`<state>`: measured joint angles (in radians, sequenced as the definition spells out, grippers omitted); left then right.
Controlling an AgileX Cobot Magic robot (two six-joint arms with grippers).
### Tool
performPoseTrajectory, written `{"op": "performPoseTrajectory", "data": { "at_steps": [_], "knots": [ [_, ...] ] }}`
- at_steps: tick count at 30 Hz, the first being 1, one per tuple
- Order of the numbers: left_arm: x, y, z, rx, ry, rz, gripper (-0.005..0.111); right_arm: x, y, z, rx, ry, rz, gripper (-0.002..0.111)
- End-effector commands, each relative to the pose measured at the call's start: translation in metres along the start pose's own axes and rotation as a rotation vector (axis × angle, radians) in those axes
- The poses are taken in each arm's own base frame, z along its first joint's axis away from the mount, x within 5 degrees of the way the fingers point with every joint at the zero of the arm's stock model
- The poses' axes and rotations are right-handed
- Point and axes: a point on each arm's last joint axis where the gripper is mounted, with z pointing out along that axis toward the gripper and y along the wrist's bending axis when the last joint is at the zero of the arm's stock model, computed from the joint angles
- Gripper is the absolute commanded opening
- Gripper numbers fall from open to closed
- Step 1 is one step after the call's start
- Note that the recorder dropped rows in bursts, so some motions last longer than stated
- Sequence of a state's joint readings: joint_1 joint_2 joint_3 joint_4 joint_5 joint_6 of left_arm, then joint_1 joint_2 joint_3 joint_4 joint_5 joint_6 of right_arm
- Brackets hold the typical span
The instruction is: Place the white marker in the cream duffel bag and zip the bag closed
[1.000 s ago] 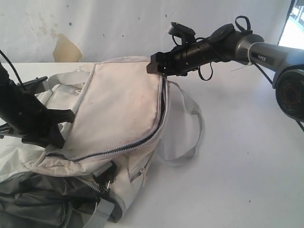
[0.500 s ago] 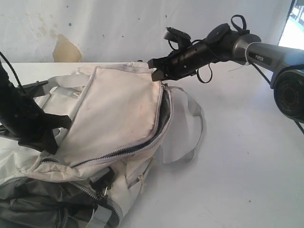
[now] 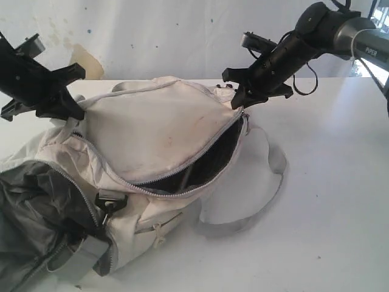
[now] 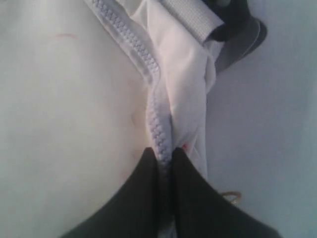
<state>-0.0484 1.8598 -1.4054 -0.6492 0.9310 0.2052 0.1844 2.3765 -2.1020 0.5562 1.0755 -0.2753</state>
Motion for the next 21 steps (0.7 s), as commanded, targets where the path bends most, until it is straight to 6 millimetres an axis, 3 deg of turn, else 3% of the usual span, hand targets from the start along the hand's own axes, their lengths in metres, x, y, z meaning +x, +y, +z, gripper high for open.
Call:
{"op": "performPoseTrajectory", "data": {
  "at_steps": [1, 4, 9, 14, 18, 21],
  "knots": [
    [-0.030, -0.009, -0.004, 0.048, -0.052, 0.025, 0.000, 0.007, 0.000, -0.035, 0.143, 0.052, 0.031, 0.000],
    [-0.043, -0.011, -0.001, 0.055, -0.050, 0.057, 0.000, 0.018, -0.001, -0.048, 0.189, 0.073, 0.048, 0.000],
    [-0.070, -0.010, 0.008, 0.087, 0.013, 0.144, 0.000, 0.059, -0.018, -0.084, 0.243, 0.035, 0.143, 0.000],
    [-0.097, -0.014, 0.003, 0.093, -0.094, 0.179, 0.000, 0.101, -0.010, -0.114, 0.281, -0.071, 0.199, 0.000],
    [-0.097, -0.016, 0.004, 0.120, -0.078, 0.179, 0.001, 0.119, -0.009, -0.113, 0.287, -0.081, 0.229, 0.000],
    [-0.092, -0.015, 0.004, 0.117, -0.032, 0.194, 0.017, 0.126, -0.011, -0.110, 0.287, -0.056, 0.238, 0.000]
  ]
}}
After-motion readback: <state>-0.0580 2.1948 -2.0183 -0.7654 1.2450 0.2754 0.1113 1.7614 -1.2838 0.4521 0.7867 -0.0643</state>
